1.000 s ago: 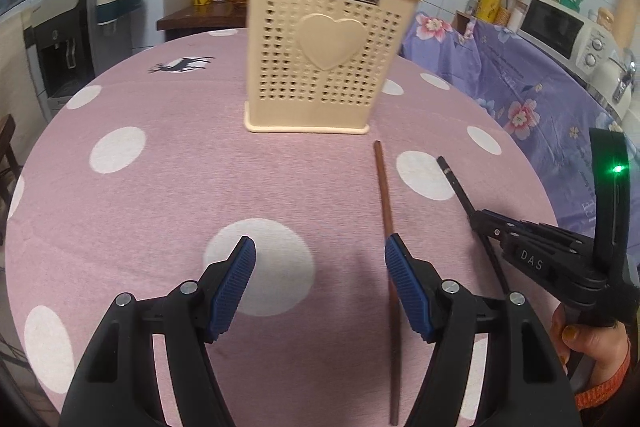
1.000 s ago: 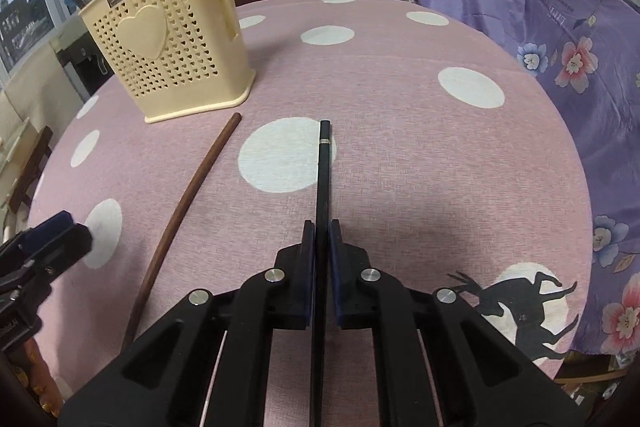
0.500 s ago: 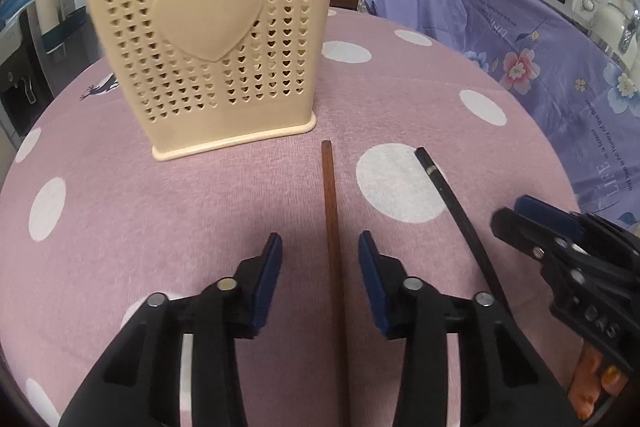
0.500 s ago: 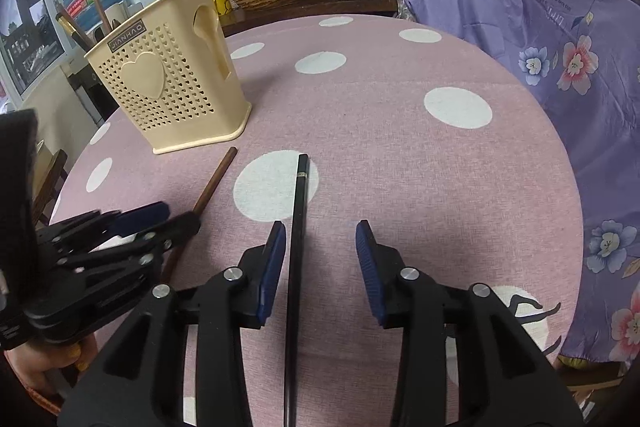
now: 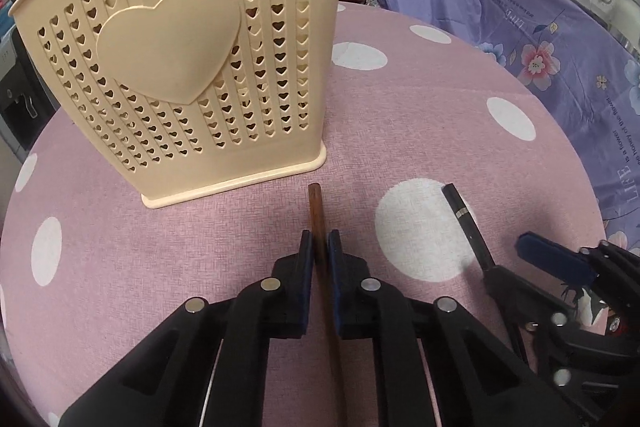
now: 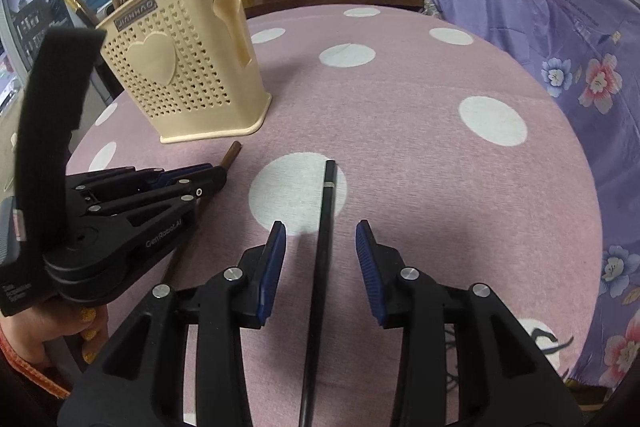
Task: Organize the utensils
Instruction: 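Close left tool on the last brown chopstick while right tool holds the black chopstick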
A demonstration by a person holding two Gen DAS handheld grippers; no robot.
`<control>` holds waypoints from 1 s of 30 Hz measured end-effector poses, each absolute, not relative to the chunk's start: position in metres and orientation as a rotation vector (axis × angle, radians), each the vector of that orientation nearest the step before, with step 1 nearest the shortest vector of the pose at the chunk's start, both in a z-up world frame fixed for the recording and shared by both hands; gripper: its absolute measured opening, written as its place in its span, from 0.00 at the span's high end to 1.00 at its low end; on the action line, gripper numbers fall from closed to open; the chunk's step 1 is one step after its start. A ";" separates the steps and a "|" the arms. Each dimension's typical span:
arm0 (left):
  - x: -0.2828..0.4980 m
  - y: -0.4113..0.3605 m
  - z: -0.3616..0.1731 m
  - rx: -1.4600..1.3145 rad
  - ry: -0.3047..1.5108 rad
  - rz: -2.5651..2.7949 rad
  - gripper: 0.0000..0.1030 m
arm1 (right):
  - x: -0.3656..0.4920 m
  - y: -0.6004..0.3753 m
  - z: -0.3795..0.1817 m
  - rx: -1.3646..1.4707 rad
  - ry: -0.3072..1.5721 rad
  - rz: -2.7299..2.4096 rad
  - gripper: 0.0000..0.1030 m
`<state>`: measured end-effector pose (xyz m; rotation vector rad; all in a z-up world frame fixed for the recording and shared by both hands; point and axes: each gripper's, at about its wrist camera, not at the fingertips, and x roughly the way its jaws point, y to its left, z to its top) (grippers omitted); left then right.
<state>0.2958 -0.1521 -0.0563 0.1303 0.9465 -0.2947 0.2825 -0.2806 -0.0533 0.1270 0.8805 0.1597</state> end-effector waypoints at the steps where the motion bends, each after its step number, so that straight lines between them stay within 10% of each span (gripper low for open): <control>1: 0.295 -0.152 -0.056 0.133 0.947 -0.293 0.91 | 0.286 -0.279 -0.055 0.124 0.892 0.168 0.64; 30: 0.286 -0.134 -0.058 0.095 0.923 -0.265 0.92 | 0.314 -0.270 -0.062 0.079 0.902 0.133 0.92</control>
